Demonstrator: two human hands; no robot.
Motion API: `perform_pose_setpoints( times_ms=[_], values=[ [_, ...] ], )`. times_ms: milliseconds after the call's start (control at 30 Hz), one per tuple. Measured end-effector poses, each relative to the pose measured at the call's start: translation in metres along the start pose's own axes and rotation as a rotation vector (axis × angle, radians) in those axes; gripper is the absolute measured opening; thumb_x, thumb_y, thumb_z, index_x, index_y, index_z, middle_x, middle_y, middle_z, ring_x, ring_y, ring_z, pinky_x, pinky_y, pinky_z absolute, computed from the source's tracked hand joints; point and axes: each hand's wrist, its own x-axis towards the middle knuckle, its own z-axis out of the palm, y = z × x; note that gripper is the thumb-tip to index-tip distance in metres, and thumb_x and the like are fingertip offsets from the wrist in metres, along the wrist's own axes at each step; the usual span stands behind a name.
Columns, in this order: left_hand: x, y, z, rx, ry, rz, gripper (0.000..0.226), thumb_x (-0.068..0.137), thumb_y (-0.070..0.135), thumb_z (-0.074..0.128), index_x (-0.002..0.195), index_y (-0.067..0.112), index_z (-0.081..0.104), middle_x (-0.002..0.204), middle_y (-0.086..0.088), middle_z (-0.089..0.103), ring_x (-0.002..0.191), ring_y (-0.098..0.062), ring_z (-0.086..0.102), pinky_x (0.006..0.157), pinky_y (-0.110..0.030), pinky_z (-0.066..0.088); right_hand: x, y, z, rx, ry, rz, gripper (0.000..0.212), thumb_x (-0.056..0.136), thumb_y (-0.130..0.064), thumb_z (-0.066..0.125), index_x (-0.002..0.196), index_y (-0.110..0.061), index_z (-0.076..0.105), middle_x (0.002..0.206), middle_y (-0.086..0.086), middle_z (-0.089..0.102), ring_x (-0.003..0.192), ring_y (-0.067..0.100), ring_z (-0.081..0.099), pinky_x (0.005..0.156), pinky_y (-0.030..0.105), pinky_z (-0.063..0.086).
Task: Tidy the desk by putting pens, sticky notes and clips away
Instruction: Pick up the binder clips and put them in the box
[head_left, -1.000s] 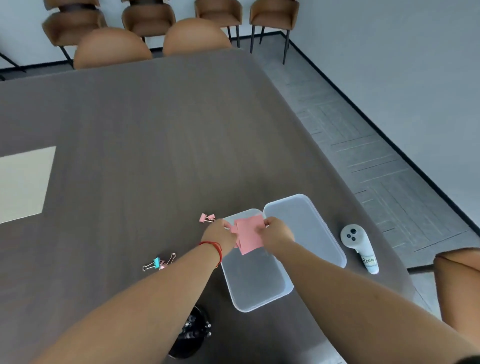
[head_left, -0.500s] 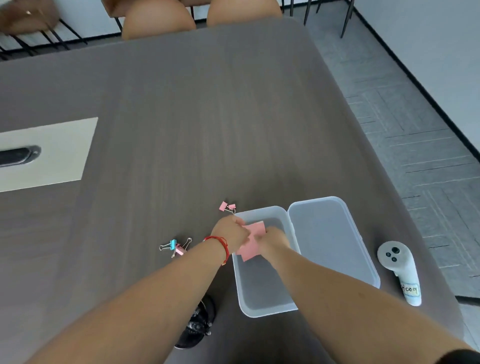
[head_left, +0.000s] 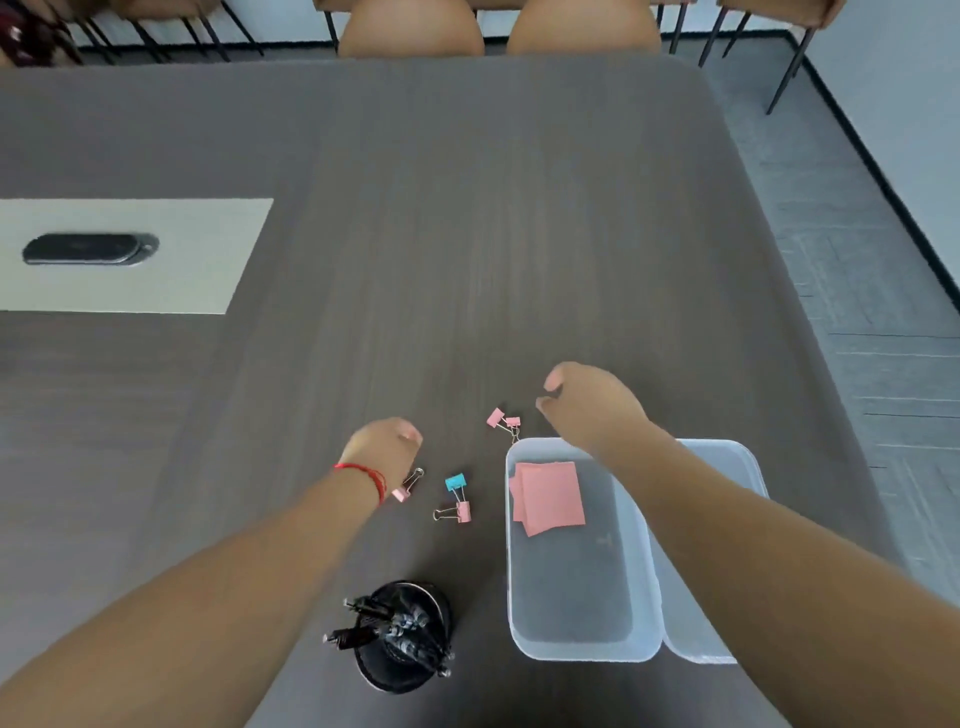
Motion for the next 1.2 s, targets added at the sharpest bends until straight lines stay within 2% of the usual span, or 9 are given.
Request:
perform_pose_setpoints(
  times_ms=[133, 233, 367, 567, 733, 900, 1000, 1100, 1200],
  values=[
    [0.010, -0.060, -0.001, 0.398, -0.069, 0.091, 0.029, 0.092, 0.024, 0.047, 0.114, 0.014, 0.064, 0.120, -0.008, 0.060, 0.105, -0.026, 0.055, 0.092, -0.032, 0.048, 0.034, -0.014, 0.019, -0.072, -0.099, 0.055, 0.040, 0.088, -0.025, 0.056, 0.127, -0.021, 0.050, 0.108, 0.004, 0.064, 0.093, 0.026, 0.061, 0.072, 0.030, 0.043],
    [0.008, -0.084, 0.015, 0.224, -0.090, 0.085, 0.061, 0.082, 0.044, 0.063, 0.139, 0.030, 0.042, 0.140, -0.004, 0.041, 0.130, -0.030, 0.040, 0.106, -0.042, 0.042, 0.054, -0.023, 0.044, -0.211, -0.295, 0.123, 0.058, 0.083, -0.025, 0.063, 0.137, -0.022, 0.040, 0.097, 0.003, 0.060, 0.085, 0.025, 0.058, 0.069, 0.028, 0.042],
    [0.008, -0.081, 0.038, 0.285, -0.111, 0.150, 0.092, 0.068, 0.057, 0.071, 0.144, 0.044, 0.020, 0.142, -0.001, 0.029, 0.128, -0.029, 0.033, 0.102, -0.046, 0.047, 0.068, -0.038, 0.070, -0.345, -0.450, 0.195, 0.069, 0.079, -0.028, 0.070, 0.136, -0.015, 0.032, 0.104, 0.008, 0.058, 0.088, 0.028, 0.055, 0.074, 0.030, 0.043],
    [0.019, -0.082, 0.046, 0.304, -0.082, 0.197, 0.061, 0.083, 0.043, 0.062, 0.138, 0.035, 0.035, 0.132, -0.005, 0.034, 0.118, -0.030, 0.038, 0.093, -0.041, 0.052, 0.088, -0.046, 0.096, -0.277, -0.468, 0.203, 0.056, 0.077, -0.017, 0.066, 0.124, -0.018, 0.036, 0.119, -0.004, 0.060, 0.101, 0.028, 0.059, 0.090, 0.040, 0.054],
    [0.021, -0.085, 0.046, 0.404, -0.100, 0.301, 0.048, 0.088, 0.040, 0.053, 0.133, 0.031, 0.039, 0.128, -0.007, 0.037, 0.111, -0.029, 0.041, 0.083, -0.043, 0.055, 0.088, -0.045, 0.111, -0.321, -0.338, 0.096, 0.042, 0.084, -0.015, 0.055, 0.125, -0.016, 0.046, 0.125, 0.019, 0.049, 0.112, 0.038, 0.053, 0.092, 0.043, 0.048],
    [0.021, -0.075, 0.043, 0.510, -0.089, 0.359, 0.039, 0.091, 0.031, 0.044, 0.128, 0.019, 0.042, 0.123, -0.011, 0.043, 0.106, -0.031, 0.047, 0.075, -0.038, 0.050, 0.093, -0.060, 0.109, -0.587, -0.430, 0.086, 0.023, 0.095, -0.015, 0.045, 0.117, -0.015, 0.045, 0.090, -0.001, 0.037, 0.093, 0.022, 0.038, 0.077, 0.024, 0.037],
    [0.026, -0.075, 0.045, 0.475, -0.115, 0.306, 0.039, 0.086, 0.022, 0.048, 0.124, 0.020, 0.045, 0.118, -0.011, 0.044, 0.103, -0.031, 0.049, 0.070, -0.037, 0.046, 0.095, -0.053, 0.112, -0.597, -0.454, -0.016, 0.018, 0.091, -0.013, 0.047, 0.107, -0.014, 0.054, 0.101, 0.005, 0.042, 0.089, 0.026, 0.040, 0.062, 0.027, 0.037],
    [0.032, -0.080, 0.044, 0.420, -0.139, 0.284, 0.034, 0.088, 0.016, 0.045, 0.123, 0.019, 0.047, 0.114, -0.012, 0.046, 0.102, -0.033, 0.049, 0.076, -0.041, 0.049, 0.093, -0.051, 0.104, -0.491, -0.403, -0.037, 0.027, 0.088, -0.010, 0.051, 0.115, -0.012, 0.056, 0.099, 0.010, 0.046, 0.083, 0.028, 0.045, 0.062, 0.030, 0.040],
    [0.034, -0.086, 0.045, 0.416, -0.132, 0.300, 0.033, 0.090, 0.012, 0.041, 0.122, 0.018, 0.049, 0.113, -0.013, 0.047, 0.102, -0.033, 0.050, 0.077, -0.043, 0.049, 0.094, -0.049, 0.098, -0.419, -0.429, 0.002, 0.019, 0.085, -0.006, 0.048, 0.099, -0.016, 0.056, 0.101, 0.011, 0.047, 0.062, 0.026, 0.050, 0.051, 0.025, 0.038]
  ],
)
